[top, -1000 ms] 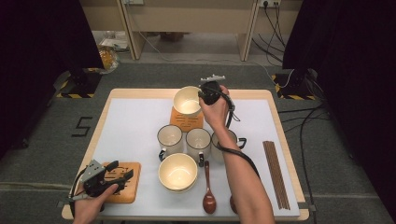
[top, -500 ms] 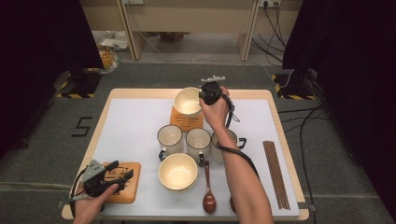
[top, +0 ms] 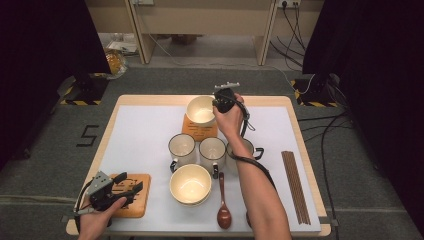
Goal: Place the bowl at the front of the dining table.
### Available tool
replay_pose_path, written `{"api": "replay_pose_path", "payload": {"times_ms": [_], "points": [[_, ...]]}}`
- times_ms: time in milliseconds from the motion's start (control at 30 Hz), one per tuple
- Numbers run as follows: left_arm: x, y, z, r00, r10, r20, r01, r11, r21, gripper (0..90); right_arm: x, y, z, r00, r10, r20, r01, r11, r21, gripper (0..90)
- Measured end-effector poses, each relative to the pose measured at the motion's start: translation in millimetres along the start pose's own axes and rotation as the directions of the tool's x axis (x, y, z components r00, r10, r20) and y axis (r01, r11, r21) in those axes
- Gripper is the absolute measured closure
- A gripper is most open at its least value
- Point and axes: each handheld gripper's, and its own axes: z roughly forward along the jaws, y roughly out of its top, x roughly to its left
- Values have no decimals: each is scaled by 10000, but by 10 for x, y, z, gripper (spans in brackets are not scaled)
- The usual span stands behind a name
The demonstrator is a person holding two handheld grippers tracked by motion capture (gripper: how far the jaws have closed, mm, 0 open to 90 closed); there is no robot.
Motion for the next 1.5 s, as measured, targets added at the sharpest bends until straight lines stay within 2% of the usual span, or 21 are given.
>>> {"api": "replay_pose_path", "payload": {"times_ms": [800, 1500], "points": [[-6, -1, 1, 10000, 36, 49, -36, 10000, 4, 226, 13, -44, 180, 9999, 121, 50, -123, 9990, 427, 829], [4, -8, 5, 10000, 61, 61, -61, 10000, 33, 226, -53, -136, 342, 9993, 366, 117, -376, 9947, 957, 826]]}}
